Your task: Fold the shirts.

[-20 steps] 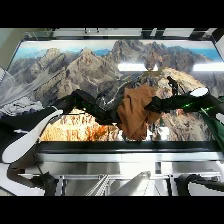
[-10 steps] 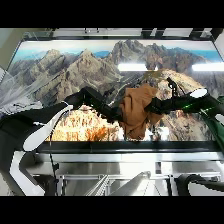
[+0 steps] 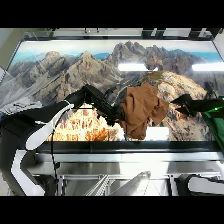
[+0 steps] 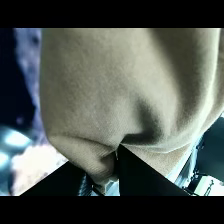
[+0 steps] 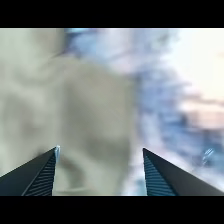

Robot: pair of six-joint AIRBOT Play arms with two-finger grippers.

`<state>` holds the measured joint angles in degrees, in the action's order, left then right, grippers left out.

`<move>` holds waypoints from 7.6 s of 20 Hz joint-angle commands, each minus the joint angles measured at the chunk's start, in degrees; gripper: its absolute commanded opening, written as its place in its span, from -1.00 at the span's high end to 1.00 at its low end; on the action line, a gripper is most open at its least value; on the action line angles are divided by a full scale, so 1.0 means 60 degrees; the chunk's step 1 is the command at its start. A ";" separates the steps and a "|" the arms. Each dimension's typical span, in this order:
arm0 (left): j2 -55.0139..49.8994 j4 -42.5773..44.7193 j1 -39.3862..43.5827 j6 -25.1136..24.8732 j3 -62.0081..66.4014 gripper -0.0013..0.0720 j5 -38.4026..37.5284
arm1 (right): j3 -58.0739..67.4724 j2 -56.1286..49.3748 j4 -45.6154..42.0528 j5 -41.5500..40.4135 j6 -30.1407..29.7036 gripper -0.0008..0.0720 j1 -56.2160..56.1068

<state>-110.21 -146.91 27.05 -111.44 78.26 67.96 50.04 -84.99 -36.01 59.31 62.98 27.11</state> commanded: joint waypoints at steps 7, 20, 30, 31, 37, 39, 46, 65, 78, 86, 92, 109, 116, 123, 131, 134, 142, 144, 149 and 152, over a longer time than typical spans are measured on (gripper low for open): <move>-0.0004 -0.0015 -0.0011 0.0007 0.0015 0.52 0.0149 | 0.0007 -0.1920 0.1330 0.0408 -0.0794 -0.28 -0.0441; 0.3934 -0.0029 -0.2011 0.0015 0.2397 0.91 0.3446 | 0.1071 0.3577 0.7435 0.4051 -0.3461 0.92 -0.0361; 0.8459 0.0313 -0.3483 0.0084 0.4798 0.89 0.3515 | 0.1067 1.2156 0.6098 -0.1282 -0.3767 0.92 0.1836; 0.8590 0.0324 -0.3483 0.0084 0.4306 0.89 0.3366 | 0.1056 1.2058 0.6098 -0.1115 -0.3748 0.92 0.1836; 0.7366 0.0317 -0.3461 -0.0087 0.0743 0.88 0.1647 | 0.0401 0.9264 0.6058 0.0386 -0.3723 0.92 0.1654; 0.6164 0.0284 -0.3461 -0.0178 0.0022 0.12 0.0991 | -0.0313 0.7850 0.5781 0.0160 -0.4167 0.92 0.1035; 0.2415 0.0270 -0.3814 -0.0011 0.0907 -0.97 0.1803 | -0.0590 0.1909 0.5406 -0.1679 -0.5278 0.06 -0.0954; 0.1519 0.0299 0.0310 0.0160 -0.0572 -0.96 0.0197 | -0.2200 0.1395 -0.1789 0.1741 0.1402 -0.25 0.1694; 0.0637 0.0204 0.0772 0.0270 -0.0495 -0.96 -0.0066 | -0.3963 0.1574 -0.1195 0.1253 0.1366 -0.02 -0.0761; 0.0641 0.0219 0.0816 0.0379 -0.0204 -0.71 -0.0109 | -0.3963 0.1574 -0.0947 0.1089 0.1093 0.72 -0.0874; 0.1224 -0.0484 0.0612 0.0233 0.0681 0.91 0.1508 | -0.3938 0.2025 -0.0018 0.1548 0.0157 0.92 -0.0765; 1.0149 -0.1184 -0.6116 0.0361 0.0517 0.91 0.0787 | 0.1756 0.6517 0.6845 0.1009 -0.4033 0.92 0.0401; 0.8200 -0.1213 -0.4739 -0.1512 -0.5406 0.91 -0.3595 | 0.1829 0.1231 0.4605 -0.2805 -0.4787 0.91 -0.2623; 0.5894 -0.1191 -0.6699 -0.1472 -0.4262 -0.99 0.0750 | 0.2124 0.0109 0.3792 0.1056 -0.2667 -0.41 -0.0036; 0.4532 -0.1177 -0.6856 -0.1155 -0.4816 -0.99 0.1038 | -0.1224 0.1038 0.1676 0.2280 -0.1235 -0.22 0.1555; 0.3646 -0.0561 -0.6204 -0.0590 -0.4269 -0.99 0.1031 | -0.2466 0.1421 0.1676 0.1865 -0.1213 -0.23 0.1534; 0.3319 0.1381 -0.6400 0.0437 -0.3519 -0.99 -0.0656 | -0.2805 0.1494 0.1683 0.1869 -0.1643 -0.23 0.1534; 0.3319 0.0973 -0.6320 0.0397 -0.3552 -0.99 -0.1406 | -0.2805 0.1494 0.1712 0.1880 -0.1734 -0.23 0.1534; 0.2812 0.0710 -0.5763 0.0404 -0.3268 -0.99 -0.2189 | -0.2805 0.1497 0.1712 0.2175 -0.1785 -0.23 0.1534; 0.1974 0.0696 -0.5195 0.0415 -0.2524 -0.99 -0.1690 | -0.2805 0.1596 0.1712 0.2229 -0.1785 -0.22 0.1537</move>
<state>-94.52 -142.76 -6.81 -109.01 59.94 57.23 33.23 -75.83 -25.74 71.99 52.42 36.29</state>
